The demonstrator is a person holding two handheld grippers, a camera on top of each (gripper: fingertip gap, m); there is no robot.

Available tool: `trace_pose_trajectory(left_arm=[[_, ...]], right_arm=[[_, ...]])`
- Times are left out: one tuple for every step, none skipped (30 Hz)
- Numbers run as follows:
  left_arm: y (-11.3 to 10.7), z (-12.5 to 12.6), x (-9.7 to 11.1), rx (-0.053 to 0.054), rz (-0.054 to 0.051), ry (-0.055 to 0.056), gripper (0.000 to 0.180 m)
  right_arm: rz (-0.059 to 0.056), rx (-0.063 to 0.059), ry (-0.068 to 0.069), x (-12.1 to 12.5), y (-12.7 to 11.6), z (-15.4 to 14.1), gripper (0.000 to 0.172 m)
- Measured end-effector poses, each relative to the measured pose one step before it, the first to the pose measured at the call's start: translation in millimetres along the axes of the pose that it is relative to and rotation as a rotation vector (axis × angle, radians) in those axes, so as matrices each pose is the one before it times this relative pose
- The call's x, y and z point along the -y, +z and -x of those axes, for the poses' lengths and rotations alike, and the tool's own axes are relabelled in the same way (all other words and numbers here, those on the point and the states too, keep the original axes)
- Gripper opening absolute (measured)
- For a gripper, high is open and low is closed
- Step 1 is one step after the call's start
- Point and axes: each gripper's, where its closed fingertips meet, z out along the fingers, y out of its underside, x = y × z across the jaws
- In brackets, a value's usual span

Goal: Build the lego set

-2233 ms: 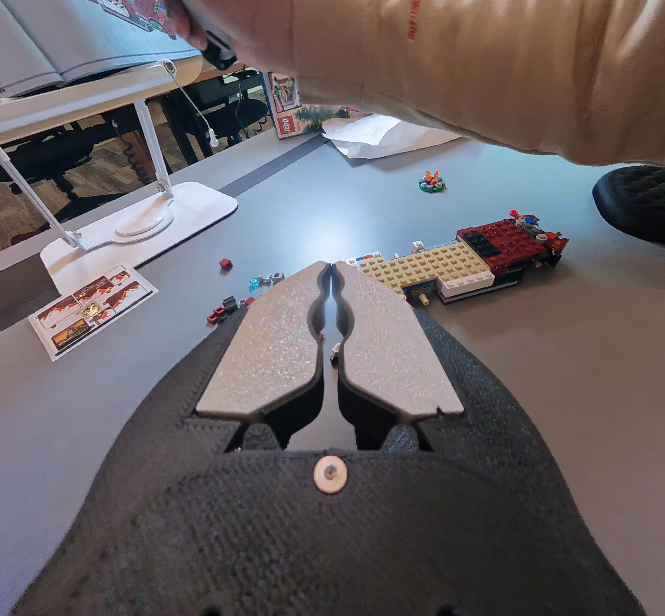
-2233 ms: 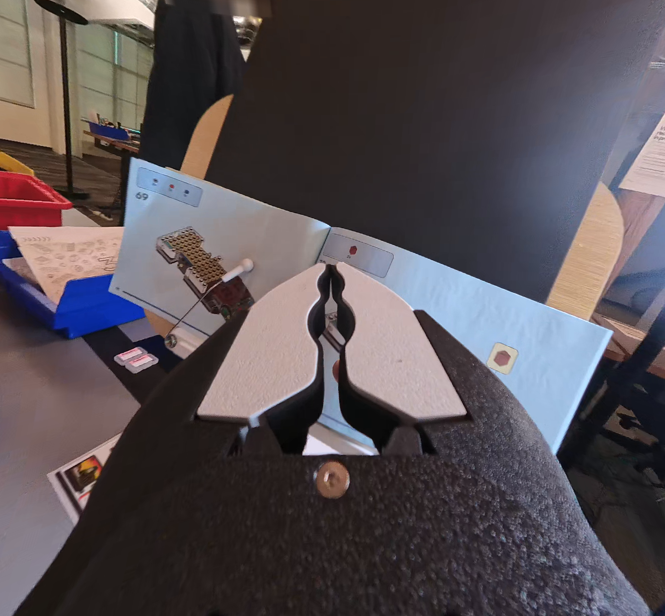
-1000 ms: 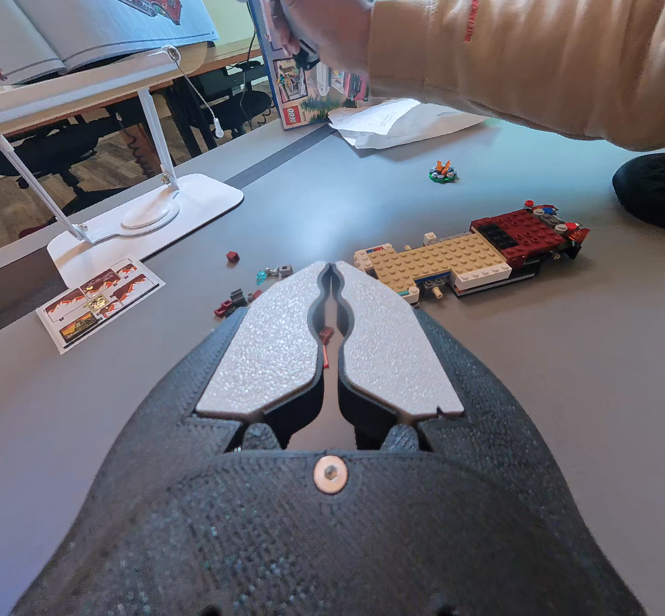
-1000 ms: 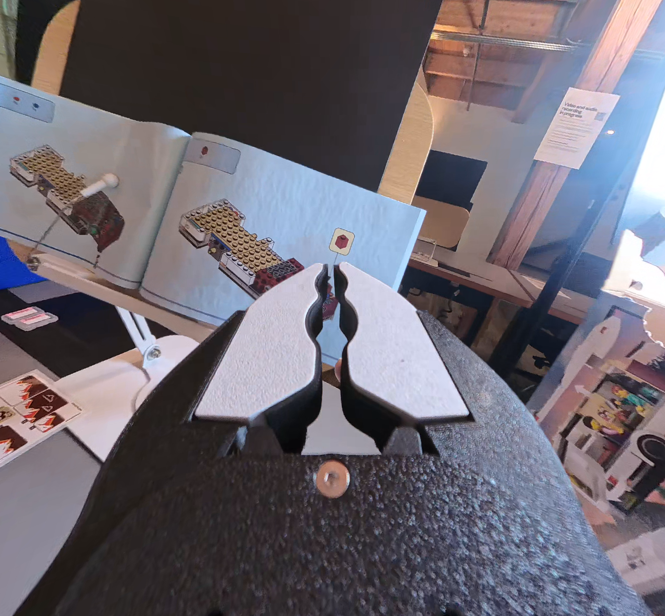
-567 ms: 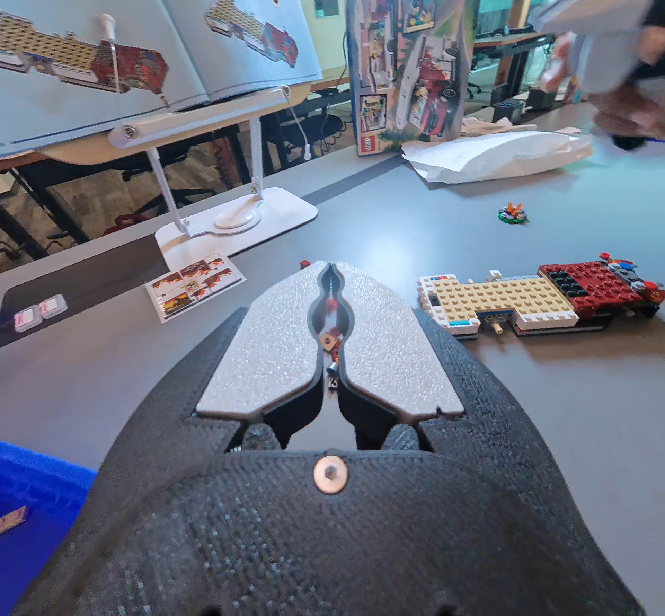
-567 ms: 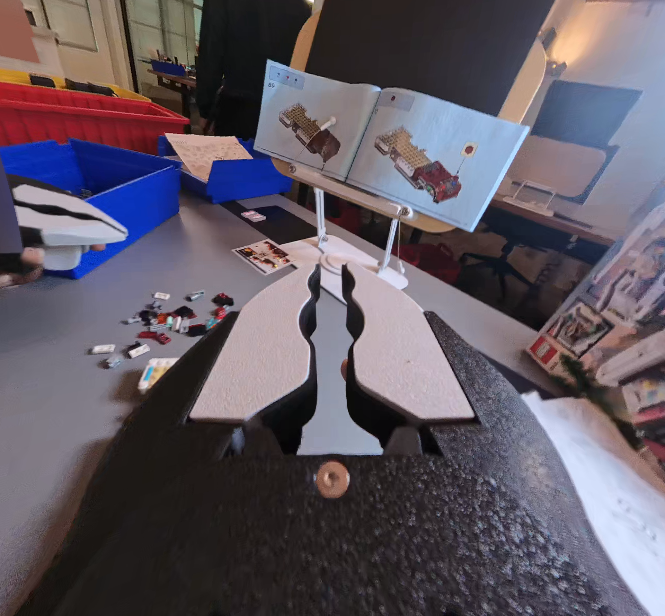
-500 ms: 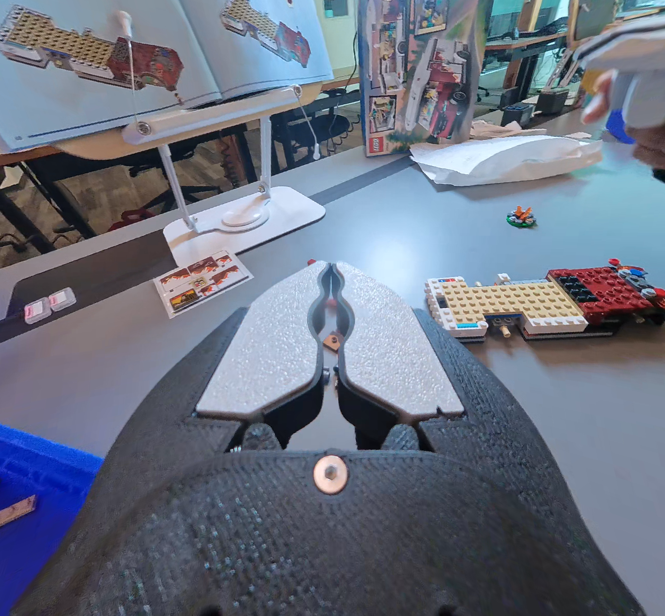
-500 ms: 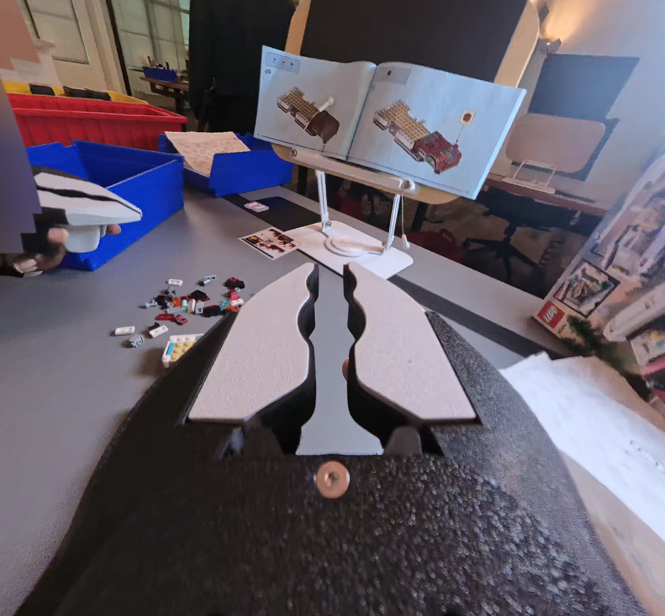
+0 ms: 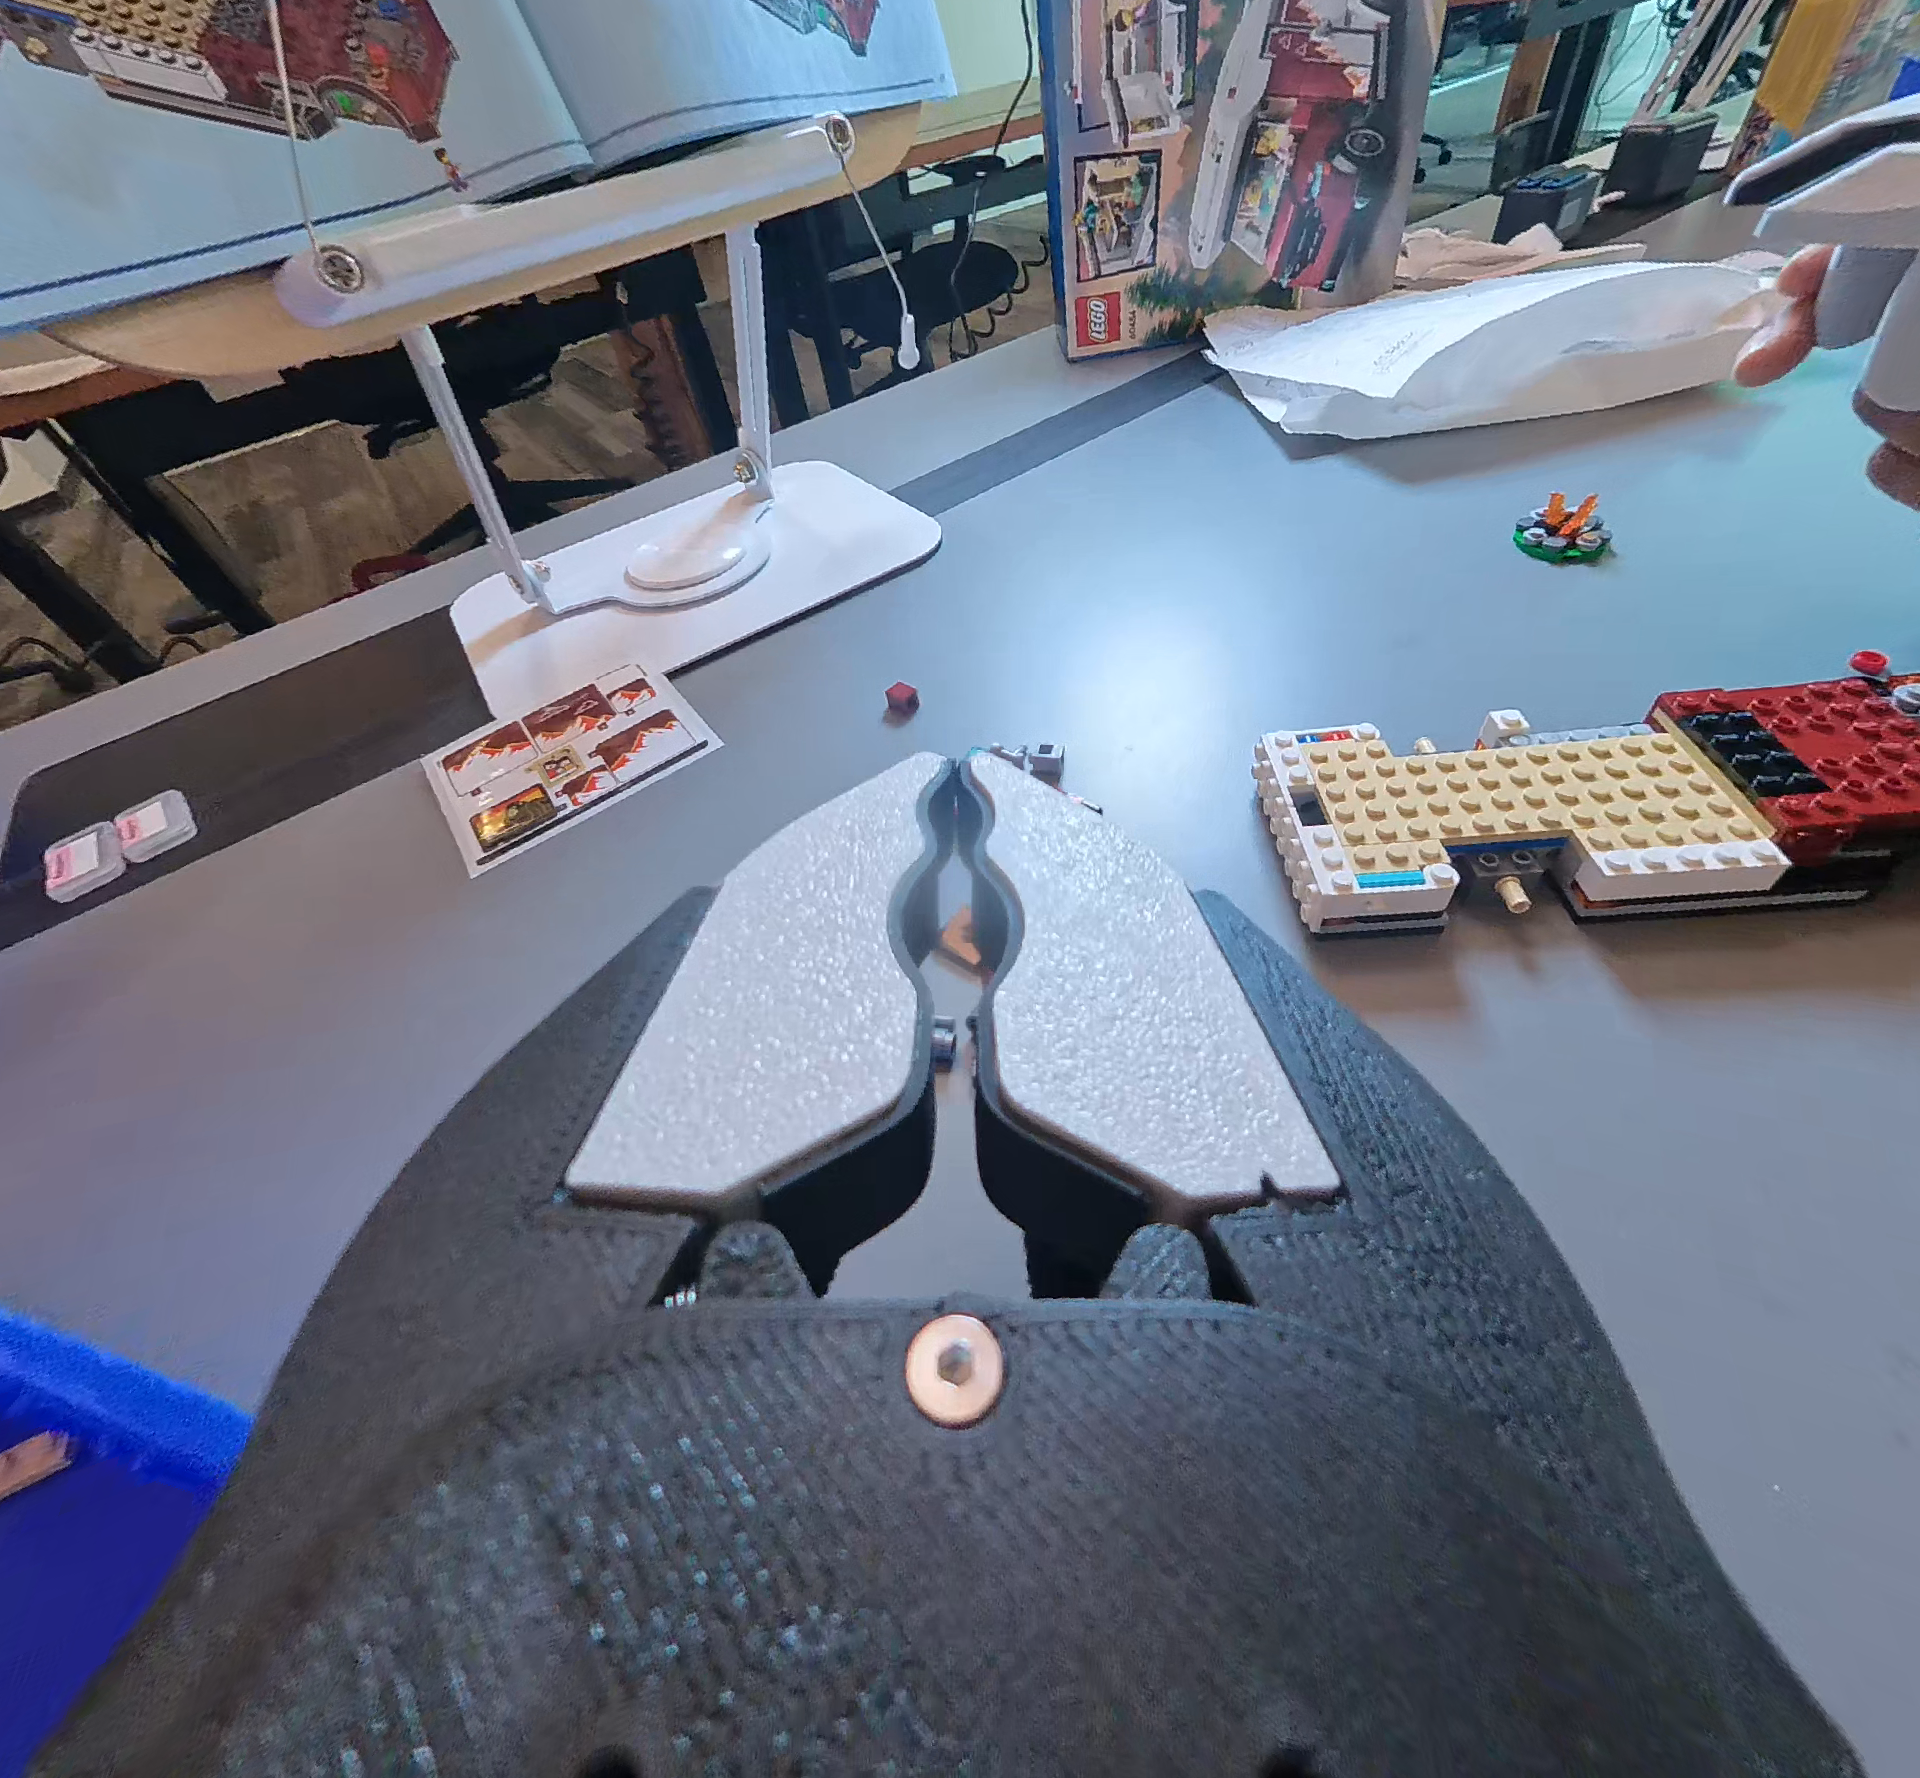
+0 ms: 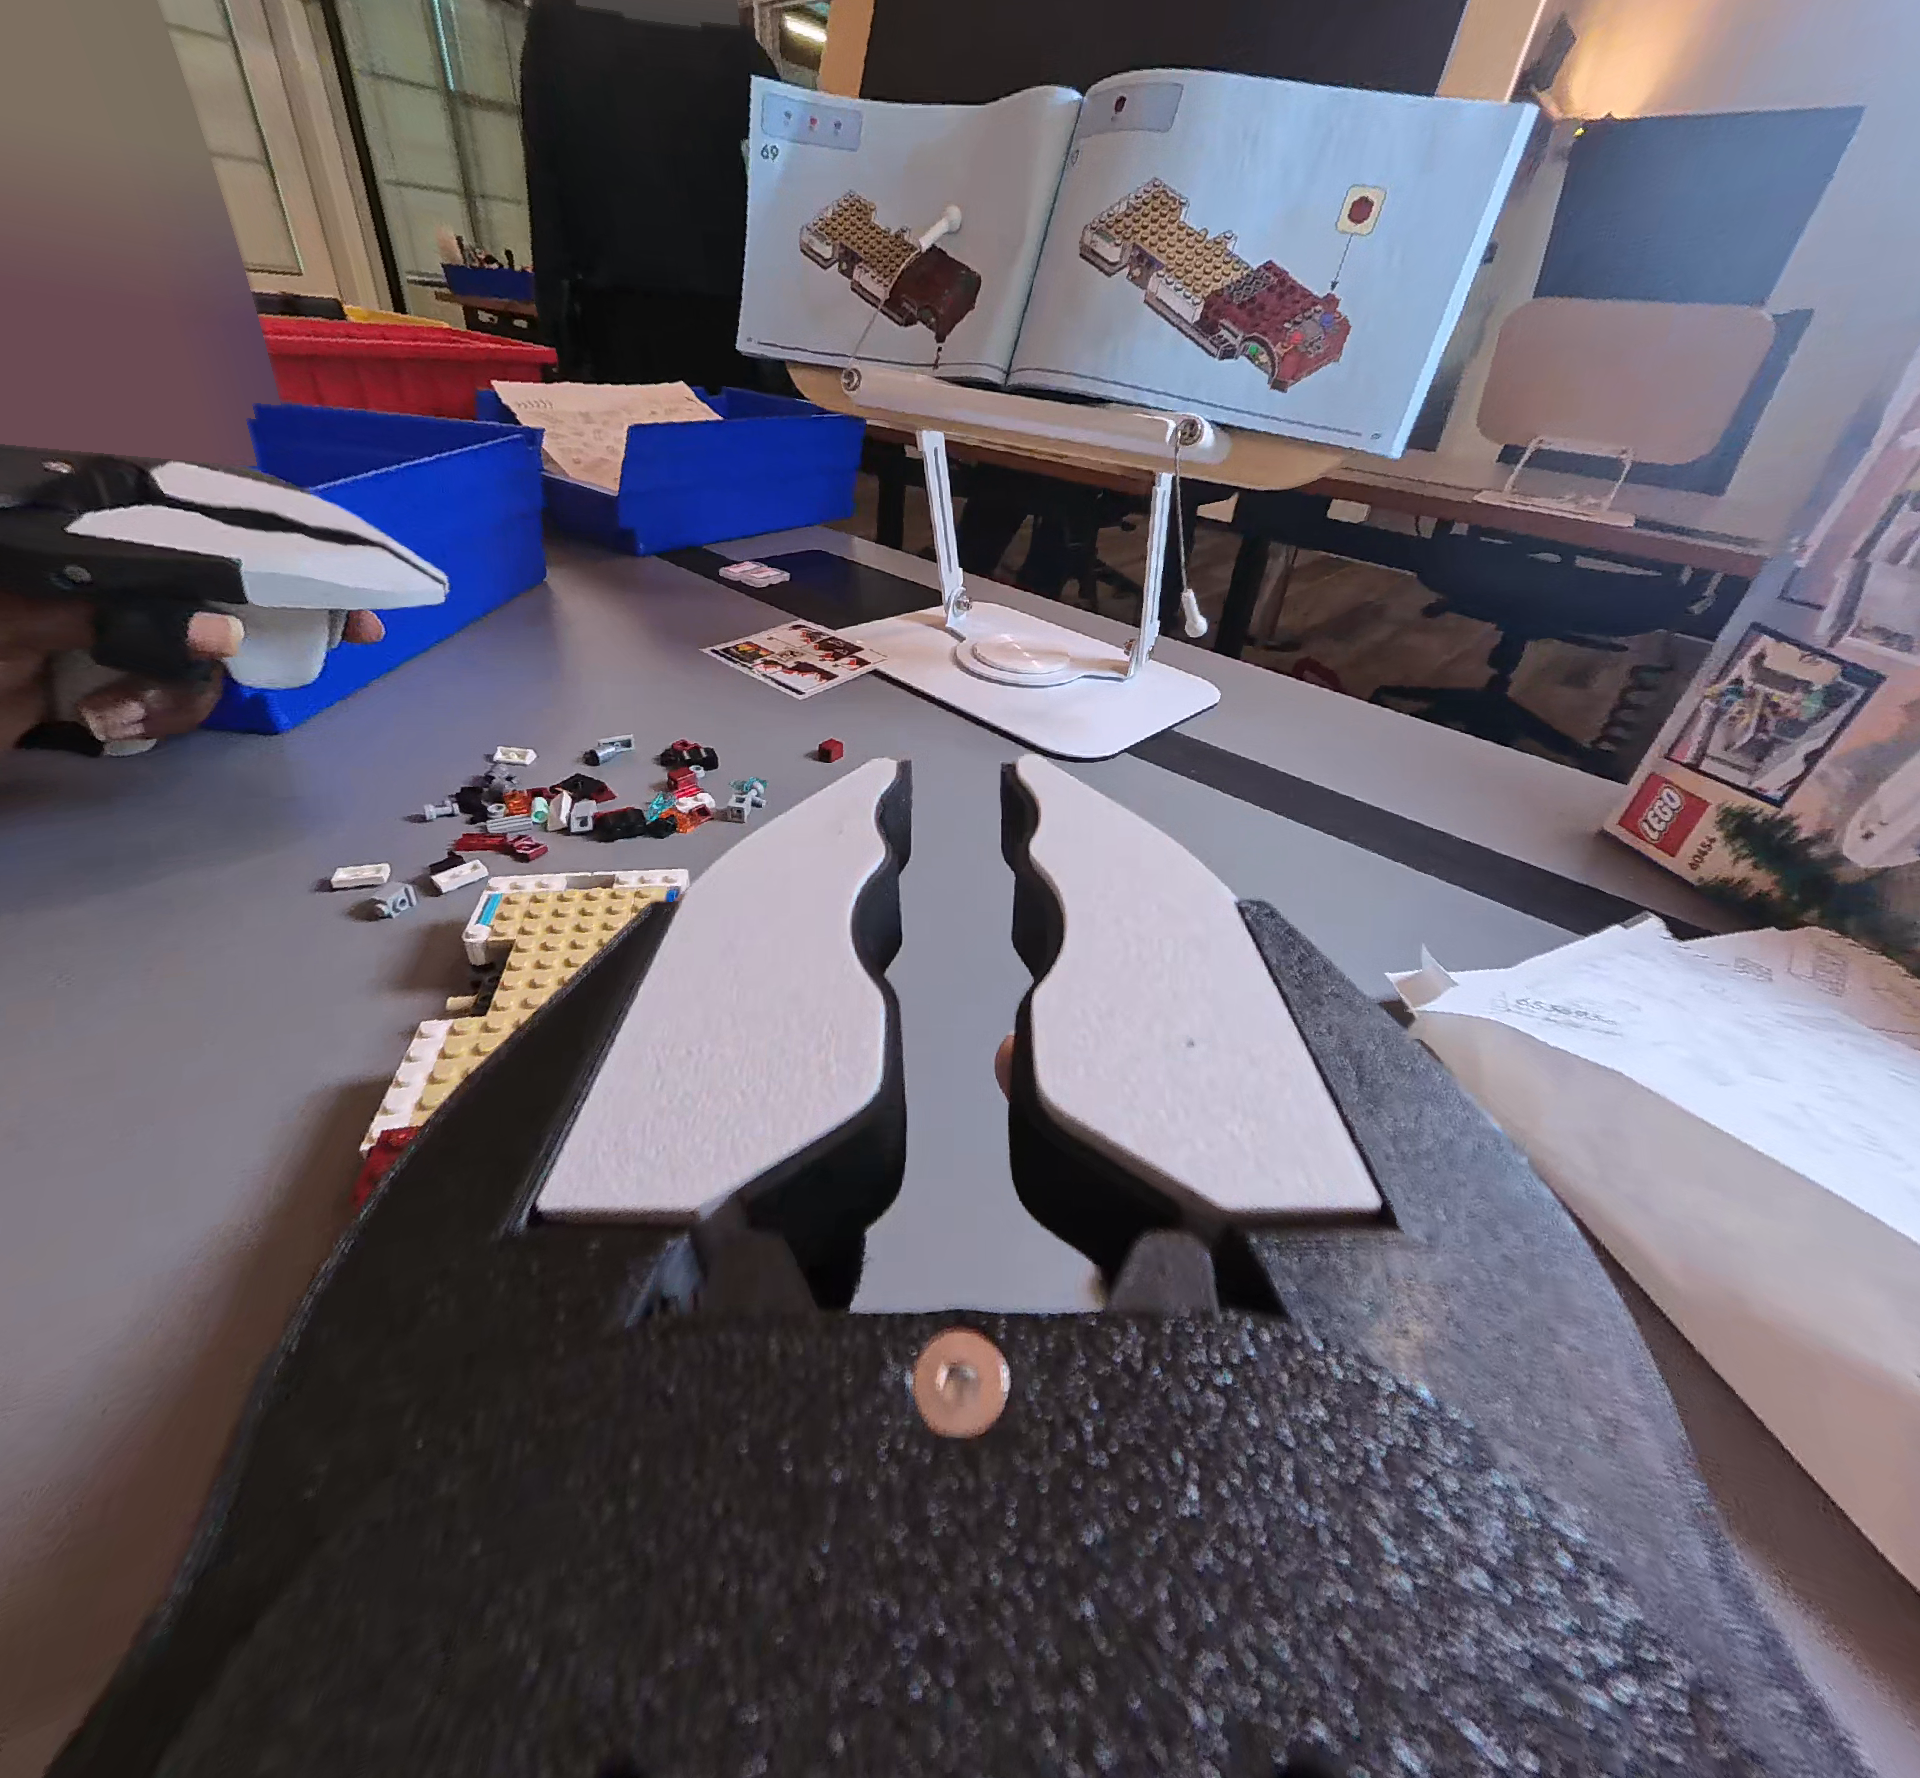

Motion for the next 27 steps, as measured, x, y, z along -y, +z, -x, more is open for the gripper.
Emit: trace_pose_trajectory(left_arm=[[1.6, -2.88, 1.12, -0.0153, 0.0054, 0.0037, 0.0], [2.52, -2.21, 3.74, -0.0126, 0.0074, 0.0121, 0.0], [4.19, -2.24, 6.94, -0.018, 0.009, 0.0243, 0.001], [6.37, -2.91, 5.83, -0.0342, 0.0401, 0.0332, 0.003], [7.29, -0.31, 4.88, -0.0271, 0.0603, 0.0322, 0.004], [8.17, 0.53, 4.72, -0.0338, 0.0655, 0.0281, 0.007], [9.62, -0.47, 1.67, -0.0554, 0.0898, 0.0142, 0.013], [10.59, 3.15, 0.92, -0.0429, 0.088, 0.0062, 0.019], [11.9, 6.66, 0.07, -0.0303, 0.0761, 0.0153, 0.022], [13.53, 4.23, -4.47, -0.0543, 0.091, 0.018, 0.023], [14.41, 2.43, -3.59, -0.0697, 0.0728, 0.0091, 0.027], [13.67, 6.27, -0.47, -0.0376, 0.0349, 0.0111, 0.026], [12.79, 7.05, -3.32, -0.0271, 0.0431, 0.0184, 0.024], [11.43, 7.16, -5.3, -0.0208, 0.0517, 0.0183, 0.025], [9.34, 9.82, -3.96, 0.0033, 0.037, 0.0147, 0.027], [7.74, 9.3, -2.89, 0.0045, 0.0267, 0.0063, 0.028], [6.44, 4.04, -1.85, -0.0226, 0.0166, -0.005, 0.028], [4.98, 2.24, -0.35, -0.0224, 0.0073, -0.0113, 0.029], [3.37, 2.91, 0.04, -0.0043, 0.0068, -0.0051, 0.029], [2.51, 0.77, -0.21, -0.0083, 0.0099, 0.0078, 0.029], [1.9, -0.05, -0.01, -0.0082, 0.0078, 0.0101, 0.028], [1.72, 2.31, 0.3, 0.0102, 0.0063, 0.0042, 0.028], [1.6, 1.39, 0.07, 0.0062, 0.0066, 0.0017, 0.027], [1.71, -1.44, 0.74, -0.01, 0.0013, 0.0002, 0.026], [1.78, -0.71, 0.47, -0.0037, 0.0034, -0.0005, 0.024], [1.35, 0.02, 0.1, 0.0012, 0.0059, 0.0042, 0.023], [0.16, 0.96, 2.12, 0.0065, -0.0079, -0.0001, 0.02]], right_arm=[[0.002, -0.0072, 0.0131, 0.0, -0.84, -2.1, 0.016], [0.0017, -0.0071, 0.0125, -0.04, -0.65, -1.85, 0.016], [0.0008, -0.0048, 0.0109, -0.08, -0.36, -1.46, 0.016], [0.0002, -0.0018, 0.01, 0.02, -0.01, -0.86, 0.016], [0.0006, 0.0013, 0.0087, -0.02, 0.41, -0.16, 0.015], [0.0021, 0.0035, 0.0059, -0.29, 0.54, 0.42, 0.015], [0.0034, 0.0039, 0.003, -0.75, 0.53, 0.75, 0.015], [0.0042, 0.0048, -0.0005, -1.05, 0.29, 1.28, 0.015], [0.0031, 0.0054, -0.0047, -0.69, 0.13, 1.62, 0.015], [0.0011, 0.0046, -0.008, -0.2, -0.18, 1.66, 0.015], [-0.0002, 0.0045, -0.0086, 0.29, -0.28, 1.69, 0.014], [-0.0012, 0.0055, -0.0085, 0.73, -0.48, 1.84, 0.014], [-0.0017, 0.0056, -0.0098, 0.9, -0.58, 1.76, 0.014], [-0.0007, 0.0039, -0.0113, 0.7, -0.58, 1.36, 0.014], [-0.0002, 0.0011, -0.0105, 0.63, -0.63, 0.77, 0.014], [-0.0001, 0.0023, -0.007, 0.49, -0.62, 0.68, 0.014], [-0.0004, 0.0034, -0.0025, 0.58, -0.58, 0.48, 0.014], [-0.001, 0.0028, 0.0011, 0.54, -0.56, 0.4, 0.014], [-0.0012, 0.0032, 0.0027, 0.63, -0.45, 0.12, 0.014], [-0.0003, 0.0035, 0.0026, 0.4, -0.16, 0.21, 0.014], [0.0009, 0.0029, 0.0022, 0.04, -0.05, 0.02, 0.014], [0.0014, 0.003, 0.0027, -0.13, 0.12, -0.01, 0.014], [0.0015, 0.0034, 0.0039, -0.35, 0.31, 0.04, 0.014], [0.0021, 0.0037, 0.0049, -0.63, 0.4, 0.15, 0.014], [0.0029, 0.0031, 0.0044, -0.71, 0.3, 0.24, 0.014], [0.0023, 0.0022, 0.0023, -0.62, 0.24, 0.27, 0.014], [0.0026, 0.0012, 0.0, -0.52, 0.27, 0.39, 0.014]])
